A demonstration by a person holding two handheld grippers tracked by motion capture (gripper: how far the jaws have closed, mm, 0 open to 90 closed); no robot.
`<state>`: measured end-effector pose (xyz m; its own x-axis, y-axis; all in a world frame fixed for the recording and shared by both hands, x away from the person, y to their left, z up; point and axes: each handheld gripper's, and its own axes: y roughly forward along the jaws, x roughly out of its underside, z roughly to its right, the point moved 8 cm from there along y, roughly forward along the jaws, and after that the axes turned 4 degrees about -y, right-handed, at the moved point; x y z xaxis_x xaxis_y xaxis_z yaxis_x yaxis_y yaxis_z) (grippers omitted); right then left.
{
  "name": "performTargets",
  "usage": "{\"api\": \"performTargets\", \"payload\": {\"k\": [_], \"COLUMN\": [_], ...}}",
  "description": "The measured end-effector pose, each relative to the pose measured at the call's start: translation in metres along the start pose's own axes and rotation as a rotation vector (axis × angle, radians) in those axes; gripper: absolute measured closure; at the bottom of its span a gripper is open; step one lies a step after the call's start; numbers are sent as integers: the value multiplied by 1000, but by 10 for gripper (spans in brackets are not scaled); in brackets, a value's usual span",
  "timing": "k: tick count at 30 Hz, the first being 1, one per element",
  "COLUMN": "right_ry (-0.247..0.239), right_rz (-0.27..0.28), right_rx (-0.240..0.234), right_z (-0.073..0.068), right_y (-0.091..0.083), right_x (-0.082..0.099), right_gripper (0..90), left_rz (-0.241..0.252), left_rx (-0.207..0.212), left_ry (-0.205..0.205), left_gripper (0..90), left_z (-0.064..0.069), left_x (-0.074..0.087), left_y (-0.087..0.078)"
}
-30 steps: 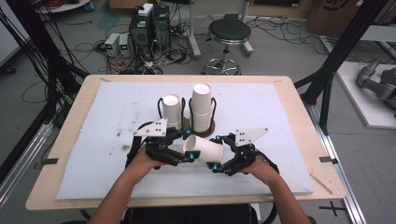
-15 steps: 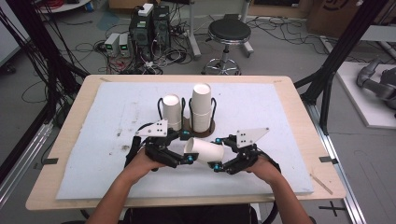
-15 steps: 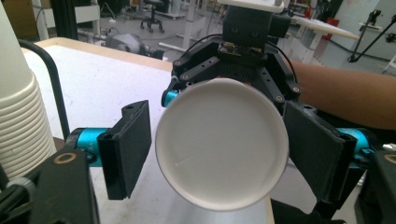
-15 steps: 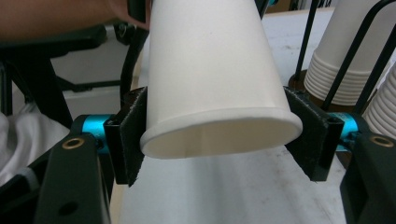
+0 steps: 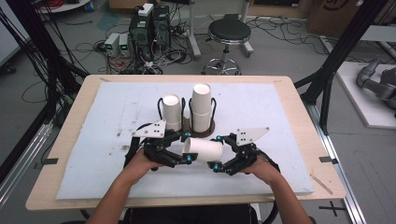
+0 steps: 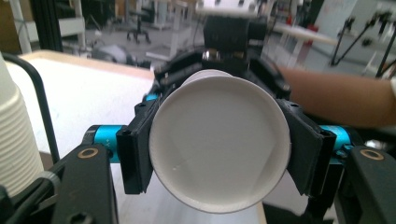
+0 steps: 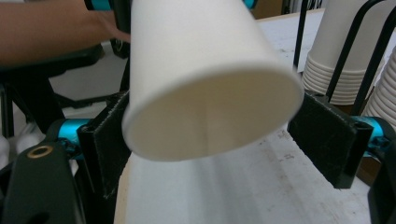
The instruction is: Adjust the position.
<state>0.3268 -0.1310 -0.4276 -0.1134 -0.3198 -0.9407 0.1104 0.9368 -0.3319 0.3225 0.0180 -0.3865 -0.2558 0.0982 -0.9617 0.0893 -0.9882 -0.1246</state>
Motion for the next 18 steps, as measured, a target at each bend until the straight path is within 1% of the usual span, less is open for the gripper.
{"api": "performTargets", "payload": {"k": [2, 4, 5, 6, 7, 9, 11, 12, 13, 15, 18], "right_ry": [2, -8, -11, -18, -33, -40, -59, -60, -60, -61, -70], "right_rz": [11, 13, 12, 12, 10, 1, 0, -2, -5, -22, -30], "right_rx": [-7, -11, -23, -33, -44, -51, -51, -52, -51, -49, -35], "right_z": [-1, -1, -2, -3, -4, -5, -4, -4, -4, -4, -2], "right_y": [1, 1, 1, 1, 1, -1, -2, -2, -3, -3, -5], "right_x": [-1, -1, -1, -1, -1, 0, 0, 0, 0, 2, 2], "right_gripper": [176, 178, 201, 265, 271, 291, 300, 300, 300, 301, 302], "left_rz": [-7, -5, -6, -12, -12, -21, -36, -41, -44, -47, -51], "left_rx": [3, 7, 8, 12, 14, 14, 7, 0, -18, -38, -33], "left_ry": [7, 4, 4, 7, 4, -6, -12, -14, -13, -29, -28], "left_gripper": [348, 348, 349, 349, 350, 351, 348, 345, 331, 257, 250], "left_z": [0, 1, 2, 1, 2, 2, 2, 2, 0, -2, -1], "left_x": [0, 1, 1, 2, 2, 4, 5, 5, 5, 4, 3], "left_y": [0, 1, 2, 2, 2, 2, 3, 3, 2, 1, 0]}}
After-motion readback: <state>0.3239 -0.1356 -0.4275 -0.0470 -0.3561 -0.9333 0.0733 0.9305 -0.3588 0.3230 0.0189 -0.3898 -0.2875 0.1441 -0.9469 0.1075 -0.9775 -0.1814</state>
